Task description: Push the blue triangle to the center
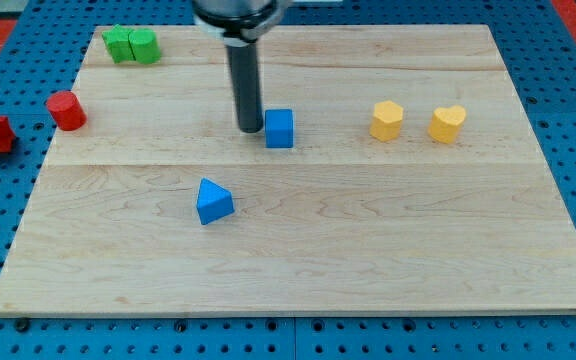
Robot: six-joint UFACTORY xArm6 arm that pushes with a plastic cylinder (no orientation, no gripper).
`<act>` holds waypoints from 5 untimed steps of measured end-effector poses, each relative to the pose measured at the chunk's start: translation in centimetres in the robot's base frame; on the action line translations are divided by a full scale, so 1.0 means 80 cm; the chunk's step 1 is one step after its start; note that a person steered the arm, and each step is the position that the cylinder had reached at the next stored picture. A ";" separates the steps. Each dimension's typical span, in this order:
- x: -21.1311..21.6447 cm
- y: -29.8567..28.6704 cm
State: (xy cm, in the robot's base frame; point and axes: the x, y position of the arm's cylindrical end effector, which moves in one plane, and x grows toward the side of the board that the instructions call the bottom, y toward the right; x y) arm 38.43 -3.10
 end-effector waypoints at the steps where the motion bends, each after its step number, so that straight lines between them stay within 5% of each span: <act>1: 0.014 0.002; 2: 0.054 0.000; 4: 0.004 0.076; 5: 0.126 0.076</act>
State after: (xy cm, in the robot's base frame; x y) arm 48.52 2.98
